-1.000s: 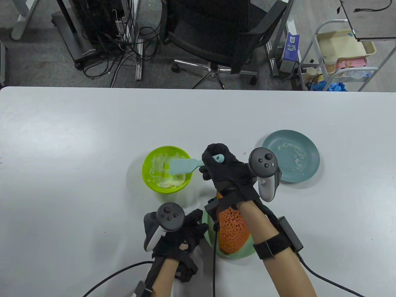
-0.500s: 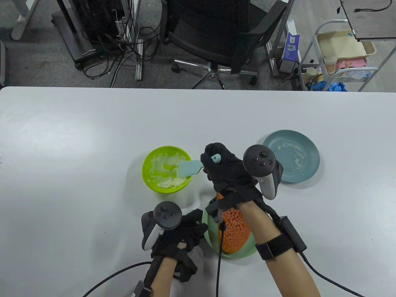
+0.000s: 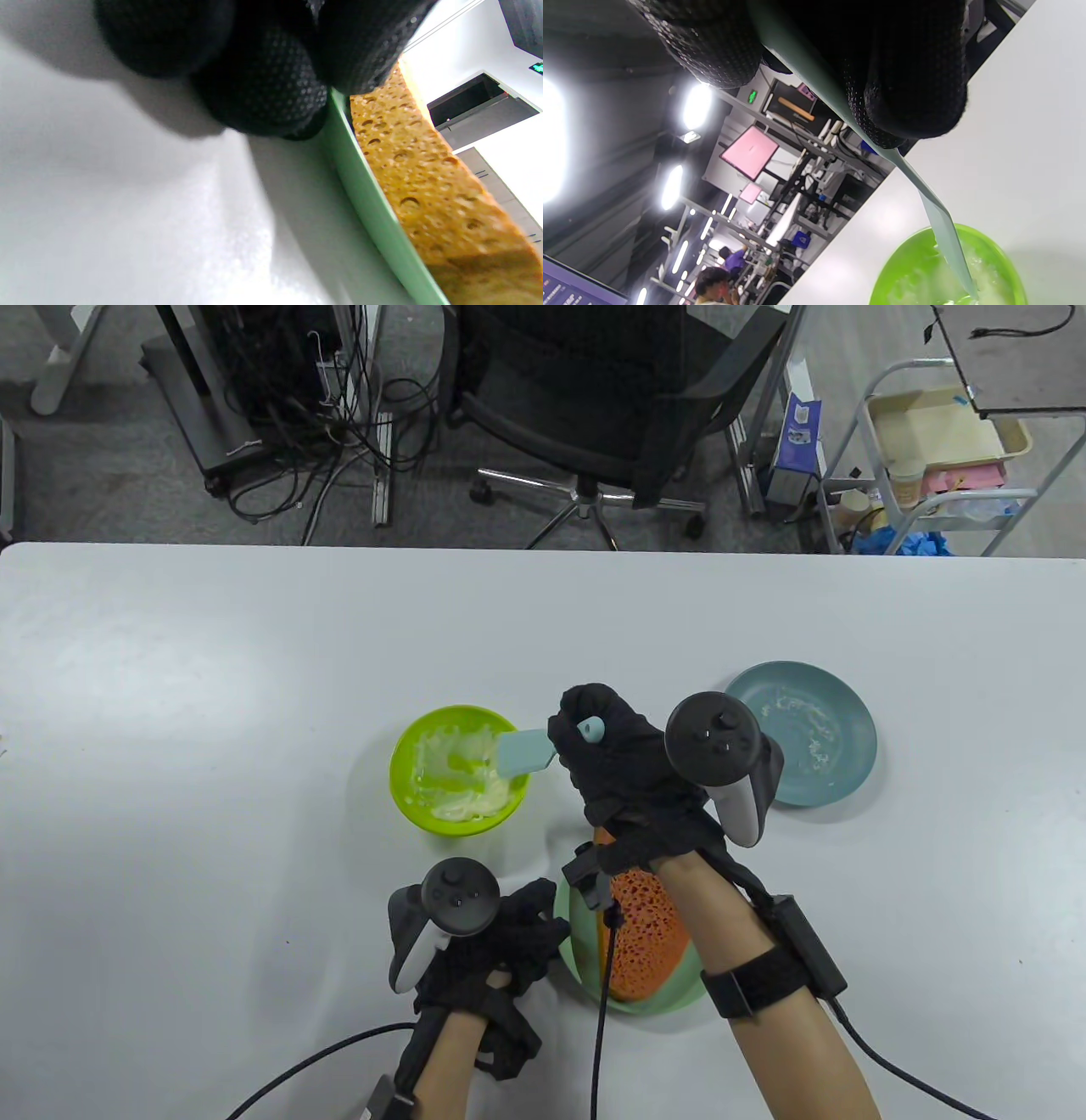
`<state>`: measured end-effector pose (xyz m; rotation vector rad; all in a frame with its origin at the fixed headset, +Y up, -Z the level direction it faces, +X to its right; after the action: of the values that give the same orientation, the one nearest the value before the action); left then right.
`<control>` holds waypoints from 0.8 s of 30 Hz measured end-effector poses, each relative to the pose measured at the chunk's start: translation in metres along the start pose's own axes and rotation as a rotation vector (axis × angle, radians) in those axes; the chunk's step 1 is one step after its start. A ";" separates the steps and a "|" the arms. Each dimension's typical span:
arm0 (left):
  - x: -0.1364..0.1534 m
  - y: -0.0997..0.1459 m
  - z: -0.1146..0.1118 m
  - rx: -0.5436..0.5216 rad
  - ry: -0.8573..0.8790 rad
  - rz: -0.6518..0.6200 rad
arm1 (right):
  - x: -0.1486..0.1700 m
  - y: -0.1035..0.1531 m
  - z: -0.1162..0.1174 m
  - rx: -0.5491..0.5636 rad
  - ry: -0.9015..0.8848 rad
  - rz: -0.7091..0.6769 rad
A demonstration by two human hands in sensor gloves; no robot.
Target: Dip dessert spatula into salad dressing and spread onto bread slice
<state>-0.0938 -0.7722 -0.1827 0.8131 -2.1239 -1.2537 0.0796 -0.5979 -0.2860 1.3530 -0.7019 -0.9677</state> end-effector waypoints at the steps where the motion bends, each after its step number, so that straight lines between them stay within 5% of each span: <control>1: 0.000 0.000 0.000 0.000 0.000 0.000 | 0.000 0.000 0.001 0.000 -0.017 0.000; 24: -0.002 0.000 0.000 -0.003 -0.017 -0.007 | 0.006 -0.002 0.008 0.003 0.095 0.008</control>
<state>-0.0925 -0.7714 -0.1830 0.8115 -2.1343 -1.2708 0.0754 -0.6071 -0.2875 1.3888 -0.6364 -0.8902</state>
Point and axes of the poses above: the tracker on the back of each hand, its own x axis roughly to the little-finger side, its own y axis roughly from the fingertips to the wrist, z = x × y, the point moved 4 cm from there along -y, roughly from the wrist to the fingertips, and after that the axes turned 2 degrees about y, right-handed, at the moved point
